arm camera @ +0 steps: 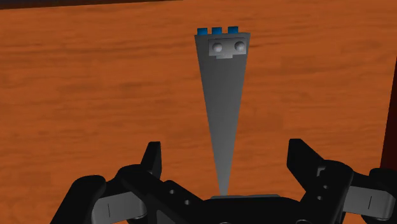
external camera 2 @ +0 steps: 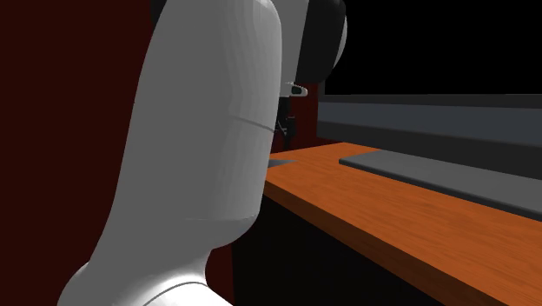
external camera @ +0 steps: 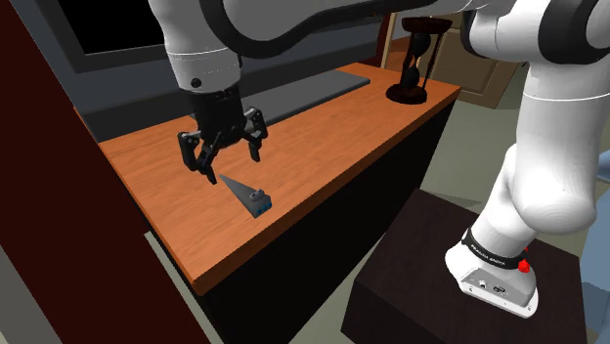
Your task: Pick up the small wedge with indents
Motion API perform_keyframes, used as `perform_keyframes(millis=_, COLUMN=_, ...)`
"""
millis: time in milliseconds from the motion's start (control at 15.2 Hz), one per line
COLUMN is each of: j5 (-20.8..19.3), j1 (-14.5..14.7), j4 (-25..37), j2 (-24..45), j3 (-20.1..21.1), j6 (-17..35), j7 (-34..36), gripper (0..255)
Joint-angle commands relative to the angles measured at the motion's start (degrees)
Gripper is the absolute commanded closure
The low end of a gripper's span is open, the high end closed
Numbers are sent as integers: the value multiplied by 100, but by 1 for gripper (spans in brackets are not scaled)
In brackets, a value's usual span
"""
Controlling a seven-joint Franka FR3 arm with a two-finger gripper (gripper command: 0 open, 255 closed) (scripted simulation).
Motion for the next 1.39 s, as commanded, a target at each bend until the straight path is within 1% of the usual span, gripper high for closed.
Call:
perform_keyframes(millis=0, j5=-33, j1=13, j4=-78, j2=54, j3=-9, j6=123, j7=28, gripper=0)
perform_keyframes(millis=264, j5=-37, j1=-18, j4=-393, j2=50, j3=-19, j6=433, j7=38, gripper=0)
perform_keyframes(millis=396, j5=-39, j1=-22, j4=-437, j2=51, j3=-21, j6=477, j7=40, gripper=0)
perform_keyframes(millis=462, j5=-45, j1=-16, j4=-416, j2=64, j3=-22, j6=468, j7=43, gripper=255)
perform_keyframes(millis=1056, j5=-39, j1=-21, j4=-436, j2=52, j3=-21, j6=477, j7=40, gripper=255)
perform_keyframes(millis=1320, j5=-33, j1=8, j4=-125, j2=52, j3=-10, j6=169, j7=29, gripper=255)
